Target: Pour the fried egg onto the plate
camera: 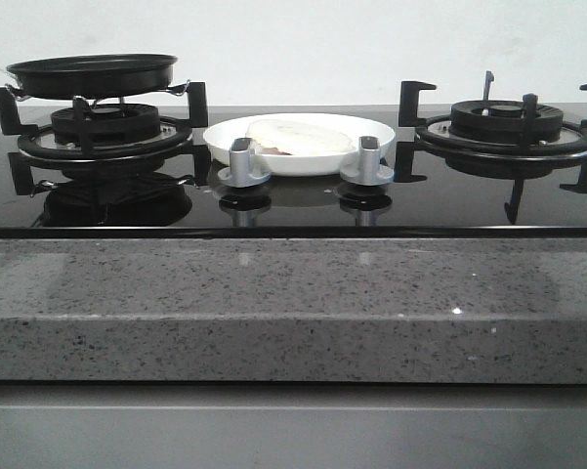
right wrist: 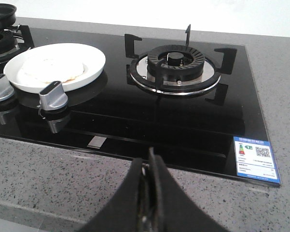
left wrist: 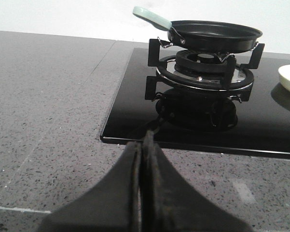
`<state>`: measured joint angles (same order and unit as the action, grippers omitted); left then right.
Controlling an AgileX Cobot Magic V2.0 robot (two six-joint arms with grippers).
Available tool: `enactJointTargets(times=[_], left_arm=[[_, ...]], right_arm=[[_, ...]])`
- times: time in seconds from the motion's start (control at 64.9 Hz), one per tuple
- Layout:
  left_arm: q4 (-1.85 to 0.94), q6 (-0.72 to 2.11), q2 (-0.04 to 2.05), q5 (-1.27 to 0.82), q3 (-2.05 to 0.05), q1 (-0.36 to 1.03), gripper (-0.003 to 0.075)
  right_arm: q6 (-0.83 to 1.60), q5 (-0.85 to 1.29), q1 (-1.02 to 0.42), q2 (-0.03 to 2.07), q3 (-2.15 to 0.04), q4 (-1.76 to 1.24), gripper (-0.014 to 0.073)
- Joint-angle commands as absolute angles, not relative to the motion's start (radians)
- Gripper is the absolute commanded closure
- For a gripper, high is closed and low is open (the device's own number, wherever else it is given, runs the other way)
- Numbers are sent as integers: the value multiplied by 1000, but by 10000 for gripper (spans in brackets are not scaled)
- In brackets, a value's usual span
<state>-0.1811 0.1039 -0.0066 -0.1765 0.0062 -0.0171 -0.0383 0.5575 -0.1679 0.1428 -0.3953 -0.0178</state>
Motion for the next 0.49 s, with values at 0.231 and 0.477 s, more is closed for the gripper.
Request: enactJointTargets(times=[0.231,0.477], left_arm=[[-192,96,-24,-88,11,-20,739],[-192,96,-24,-88,11,-20,739]], right_arm=[[-38,442,-162,151,-397,-10,654],[-38,225,-83,132,-206,11,654]])
